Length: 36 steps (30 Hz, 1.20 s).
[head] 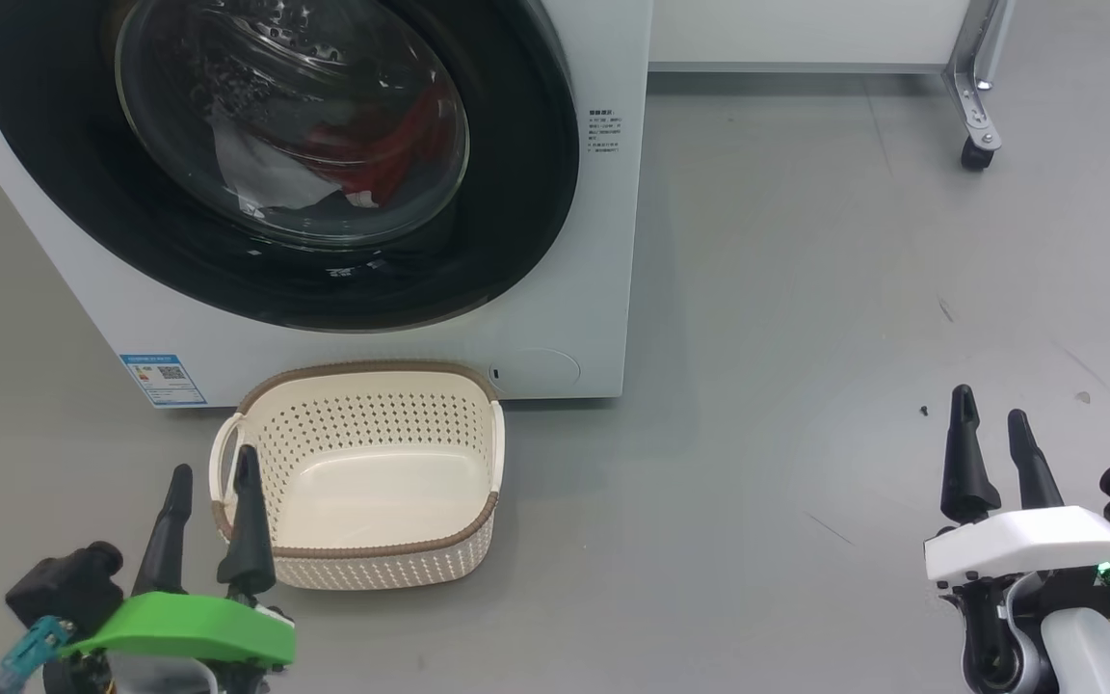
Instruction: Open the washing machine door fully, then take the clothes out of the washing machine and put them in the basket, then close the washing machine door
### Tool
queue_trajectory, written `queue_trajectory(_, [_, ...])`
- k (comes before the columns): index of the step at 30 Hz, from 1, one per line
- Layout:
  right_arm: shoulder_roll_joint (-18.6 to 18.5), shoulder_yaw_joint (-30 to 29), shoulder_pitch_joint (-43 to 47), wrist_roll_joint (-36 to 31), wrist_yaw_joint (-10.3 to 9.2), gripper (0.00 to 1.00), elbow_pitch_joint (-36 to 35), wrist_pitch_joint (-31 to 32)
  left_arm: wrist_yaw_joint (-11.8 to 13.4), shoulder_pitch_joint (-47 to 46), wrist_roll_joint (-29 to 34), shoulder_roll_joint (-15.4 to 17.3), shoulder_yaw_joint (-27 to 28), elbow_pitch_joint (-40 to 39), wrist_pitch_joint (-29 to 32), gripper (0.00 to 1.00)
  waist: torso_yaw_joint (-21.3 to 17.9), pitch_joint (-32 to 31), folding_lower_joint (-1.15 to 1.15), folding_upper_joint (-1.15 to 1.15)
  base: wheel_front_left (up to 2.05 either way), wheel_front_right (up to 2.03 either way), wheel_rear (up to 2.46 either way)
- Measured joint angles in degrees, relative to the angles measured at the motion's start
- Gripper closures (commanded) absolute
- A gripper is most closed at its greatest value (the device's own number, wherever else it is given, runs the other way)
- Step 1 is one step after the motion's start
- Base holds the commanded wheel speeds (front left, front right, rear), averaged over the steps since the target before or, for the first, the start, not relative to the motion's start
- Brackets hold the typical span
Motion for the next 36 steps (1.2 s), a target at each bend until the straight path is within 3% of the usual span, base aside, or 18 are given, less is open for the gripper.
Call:
queue_trajectory(25, [-2.38, 7.56, 0.10, -20.40, -3.15, 0.00, 1.65, -4.10, 3.22, 0.29, 23.52, 0.53, -6.42, 2.34, -4.66, 0.00, -0.44, 0.62, 0.00, 0.00, 0.00, 0.00, 0.00])
queue_trajectory(36, [-2.29, 9.64, 0.15, -22.02, -2.56, 0.00, 3.94, -3.92, 4.47, 0.27, 23.10, 0.58, -7.02, 4.80, -5.26, 0.00, -0.47, 0.72, 0.00, 0.00, 0.00, 0.00, 0.00])
